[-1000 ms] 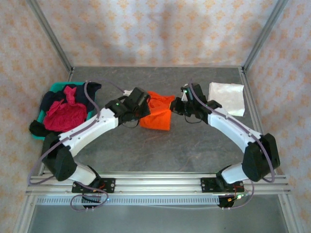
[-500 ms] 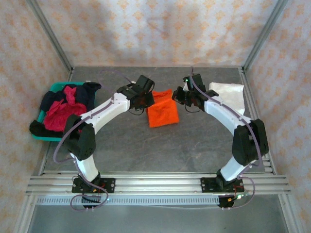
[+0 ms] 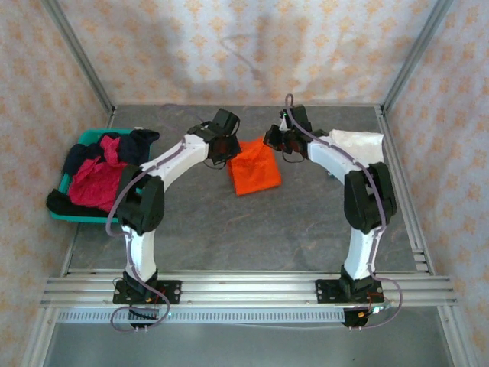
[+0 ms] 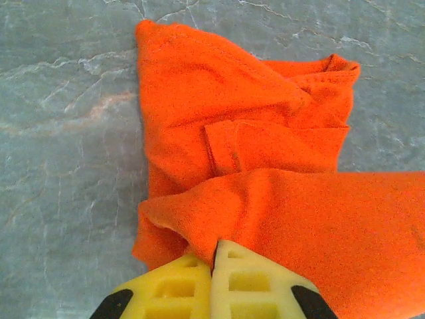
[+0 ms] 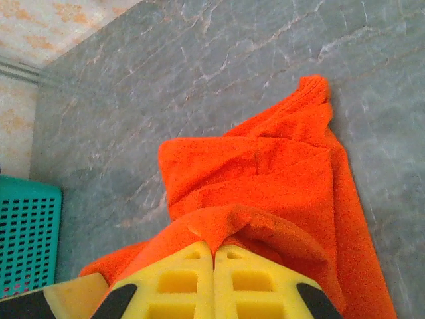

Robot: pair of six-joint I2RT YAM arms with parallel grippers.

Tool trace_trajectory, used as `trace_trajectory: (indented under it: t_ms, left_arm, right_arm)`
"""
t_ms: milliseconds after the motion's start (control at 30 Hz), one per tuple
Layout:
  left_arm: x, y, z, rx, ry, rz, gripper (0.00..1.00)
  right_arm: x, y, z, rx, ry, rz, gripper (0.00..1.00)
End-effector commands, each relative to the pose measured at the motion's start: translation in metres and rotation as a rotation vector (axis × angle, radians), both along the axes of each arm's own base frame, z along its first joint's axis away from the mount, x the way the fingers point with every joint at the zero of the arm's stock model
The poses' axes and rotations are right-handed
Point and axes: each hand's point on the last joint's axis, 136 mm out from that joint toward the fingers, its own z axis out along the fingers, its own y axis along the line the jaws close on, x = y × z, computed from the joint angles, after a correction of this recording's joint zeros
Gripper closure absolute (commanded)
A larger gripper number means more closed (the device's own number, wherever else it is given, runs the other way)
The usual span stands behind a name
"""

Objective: Fold and stack the t-shirts

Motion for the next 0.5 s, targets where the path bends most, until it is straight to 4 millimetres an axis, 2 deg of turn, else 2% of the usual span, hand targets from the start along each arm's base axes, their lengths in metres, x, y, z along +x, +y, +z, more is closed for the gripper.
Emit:
trace_trajectory:
  t_ms: [0,167,200,233,267,333,400,467]
  left_arm:
    - [0.019,0.001,-0.003,0.005,-0.010,-0.011,1.00]
    - [0.039,0.011,-0.012,0.017,-0.012,0.019,1.00]
    - [0.042,0.015,-0.013,0.026,-0.013,0.030,0.98]
    - [0.045,0.018,-0.014,0.028,-0.014,0.040,0.93]
    - [0.047,0.020,-0.014,0.025,-0.015,0.047,0.86]
    - [0.048,0.025,-0.013,0.022,-0.022,0.067,0.60]
    - [0.049,0.028,-0.005,0.021,-0.053,0.082,0.35]
    - [0.049,0.033,0.005,0.025,-0.095,0.105,0.17]
  right_arm:
    - [0.035,0.000,0.009,0.016,-0.094,-0.020,1.00]
    - [0.064,0.008,-0.006,0.029,-0.125,-0.007,1.00]
    - [0.069,0.009,-0.009,0.027,-0.132,-0.003,0.97]
    - [0.075,0.010,-0.011,0.022,-0.136,0.003,0.87]
    - [0.078,0.010,-0.013,0.018,-0.137,0.007,0.75]
    - [0.081,0.009,-0.008,0.014,-0.143,0.013,0.52]
    - [0.078,0.006,0.005,0.012,-0.168,0.011,0.40]
    - [0.071,0.001,0.014,0.002,-0.188,0.007,0.34]
